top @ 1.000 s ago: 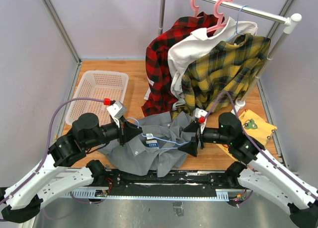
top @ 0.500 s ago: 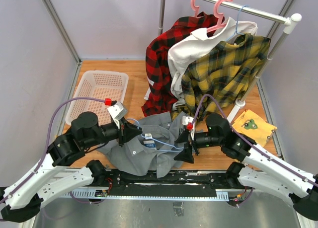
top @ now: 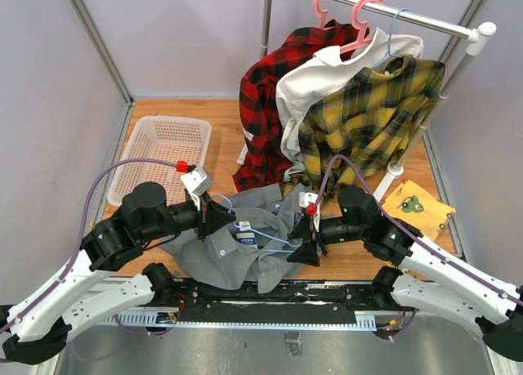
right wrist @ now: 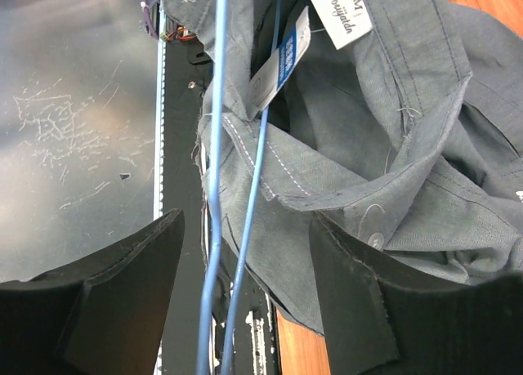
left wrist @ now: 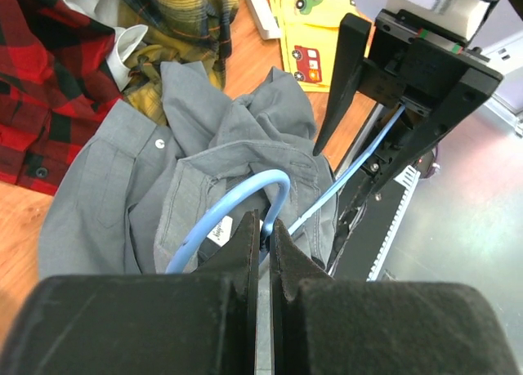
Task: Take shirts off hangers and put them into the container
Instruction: Remove the shirt from the hanger.
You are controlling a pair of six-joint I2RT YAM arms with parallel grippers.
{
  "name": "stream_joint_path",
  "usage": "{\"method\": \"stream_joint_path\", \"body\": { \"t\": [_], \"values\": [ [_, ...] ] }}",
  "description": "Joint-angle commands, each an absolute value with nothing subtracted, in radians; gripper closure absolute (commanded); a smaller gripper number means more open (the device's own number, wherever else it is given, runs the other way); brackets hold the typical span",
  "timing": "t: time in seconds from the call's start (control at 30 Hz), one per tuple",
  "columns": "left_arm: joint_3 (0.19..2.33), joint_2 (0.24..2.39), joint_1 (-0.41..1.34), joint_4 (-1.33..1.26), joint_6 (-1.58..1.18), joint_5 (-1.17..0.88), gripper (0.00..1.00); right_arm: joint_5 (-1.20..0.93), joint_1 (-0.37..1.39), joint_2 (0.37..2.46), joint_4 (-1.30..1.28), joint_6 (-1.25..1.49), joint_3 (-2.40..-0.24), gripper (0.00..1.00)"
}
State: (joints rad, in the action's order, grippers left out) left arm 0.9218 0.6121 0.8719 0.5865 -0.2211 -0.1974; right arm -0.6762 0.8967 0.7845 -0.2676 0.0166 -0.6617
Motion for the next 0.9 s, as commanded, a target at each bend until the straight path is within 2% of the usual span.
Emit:
{"method": "stream_joint_path", "body": {
  "t": [0.0, 0.13, 0.27, 0.4, 0.5, 0.53, 0.63, 0.73, 0.87],
  "values": [
    [0.947, 0.618, 0.868, 0.571, -0.240, -0.223, 0.99, -0.703, 0.919, 0.745, -0.252, -0.009, -0.674, 0.37],
    [0.948, 0.608, 0.868, 0.565, -0.242, -0.222, 1.00, -0.733, 0.919, 0.755, -0.239, -0.009, -0.676, 0.39],
    [0.952, 0.615, 0.868, 0.554, -0.245, -0.229, 1.00, -0.739, 0.924, 0.810, -0.255, -0.003, -0.694, 0.49],
    [0.949, 0.607, 0.868, 0.557, -0.243, -0.183, 0.99, -0.705, 0.931, 0.849, -0.305, -0.026, -0.734, 0.77],
    [0.946, 0.591, 0.868, 0.561, -0.249, -0.116, 0.95, -0.631, 0.931, 0.841, -0.297, -0.034, -0.743, 0.98],
    [0.945, 0.584, 0.868, 0.561, -0.253, -0.097, 0.93, -0.606, 0.931, 0.834, -0.292, -0.034, -0.739, 0.99],
    [0.941, 0.566, 0.868, 0.566, -0.257, -0.071, 0.79, -0.552, 0.931, 0.811, -0.283, -0.027, -0.725, 0.99],
    [0.938, 0.565, 0.868, 0.582, -0.245, -0.065, 0.41, -0.482, 0.932, 0.790, -0.297, -0.018, -0.728, 1.00],
    [0.948, 0.577, 0.868, 0.622, -0.239, -0.056, 0.29, -0.420, 0.931, 0.769, -0.350, 0.000, -0.749, 1.00]
  ]
}}
